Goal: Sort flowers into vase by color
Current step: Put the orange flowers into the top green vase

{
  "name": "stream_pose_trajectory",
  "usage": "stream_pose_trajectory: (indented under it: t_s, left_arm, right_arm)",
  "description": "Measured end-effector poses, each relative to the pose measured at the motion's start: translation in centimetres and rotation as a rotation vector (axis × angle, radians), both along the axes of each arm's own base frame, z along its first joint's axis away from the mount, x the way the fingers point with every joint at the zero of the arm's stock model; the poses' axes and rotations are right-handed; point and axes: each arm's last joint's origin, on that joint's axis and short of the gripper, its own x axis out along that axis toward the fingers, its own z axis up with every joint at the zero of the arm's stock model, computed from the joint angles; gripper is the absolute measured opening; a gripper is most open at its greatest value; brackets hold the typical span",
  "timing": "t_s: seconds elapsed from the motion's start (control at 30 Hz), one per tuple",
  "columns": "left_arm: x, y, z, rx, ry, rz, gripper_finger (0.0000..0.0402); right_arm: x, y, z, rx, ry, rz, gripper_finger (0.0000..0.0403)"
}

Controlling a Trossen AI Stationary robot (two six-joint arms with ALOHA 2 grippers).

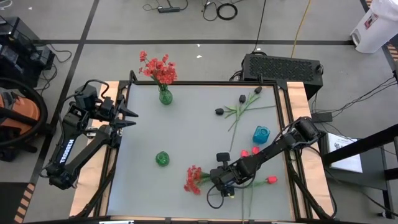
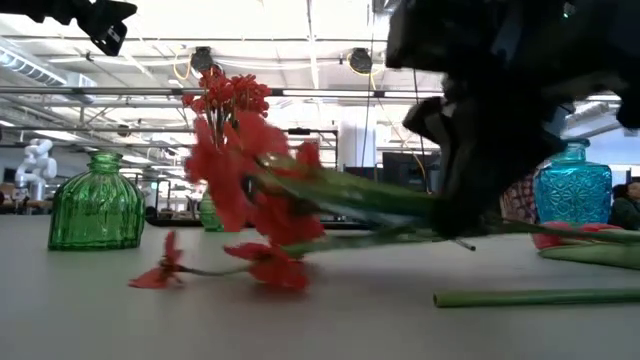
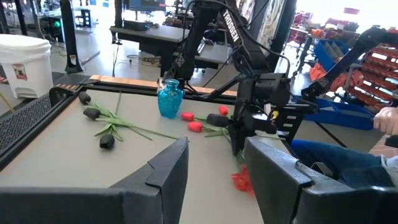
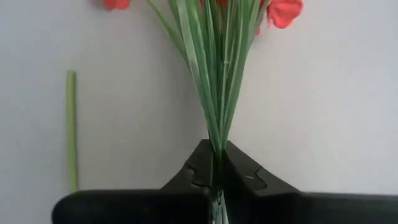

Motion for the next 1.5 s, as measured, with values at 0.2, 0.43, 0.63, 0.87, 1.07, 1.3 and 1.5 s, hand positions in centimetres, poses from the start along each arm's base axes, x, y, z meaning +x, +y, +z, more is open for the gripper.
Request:
stream_pose_trajectory:
  t_s: [0.2, 0.43, 0.63, 0.87, 1.07, 1.3, 1.5]
  left_arm:
    - [0.0, 0.0, 0.0, 0.000, 0.000, 0.000, 0.0164]
    - [0.0, 0.0, 0.0, 0.000, 0.000, 0.000, 0.0164]
    - [0.0, 0.0, 0.0, 0.000, 0.000, 0.000, 0.0164]
    - [0.0, 0.0, 0.0, 0.000, 0.000, 0.000, 0.0164]
    - [0.0, 0.0, 0.0, 0.000, 0.000, 0.000, 0.0164]
    - [0.0, 0.0, 0.0, 0.000, 0.000, 0.001, 0.0164]
    - [0.0, 0.0, 0.0, 0.000, 0.000, 0.000, 0.0164]
  right_arm:
    - [1.2, 0.5, 2.1, -0.044, -0.071, 0.050, 0.0004]
    - [2.6, 0.6, 5.3, -0.225, -0.189, 0.023, 0.0004]
    - [3.4, 0.6, 7.7, -0.359, -0.293, -0.030, 0.0005]
    - [3.2, -0.2, 11.0, -0.538, -0.471, -0.257, 0.0006]
    - [1.6, -1.4, 14.7, -0.639, -0.641, -0.482, 0.0006]
    - [-0.7, -2.4, 17.5, -0.675, -0.665, -0.512, 0.0006]
    - [-3.3, -3.8, 18.8, -0.677, -0.650, -0.542, 0.0006]
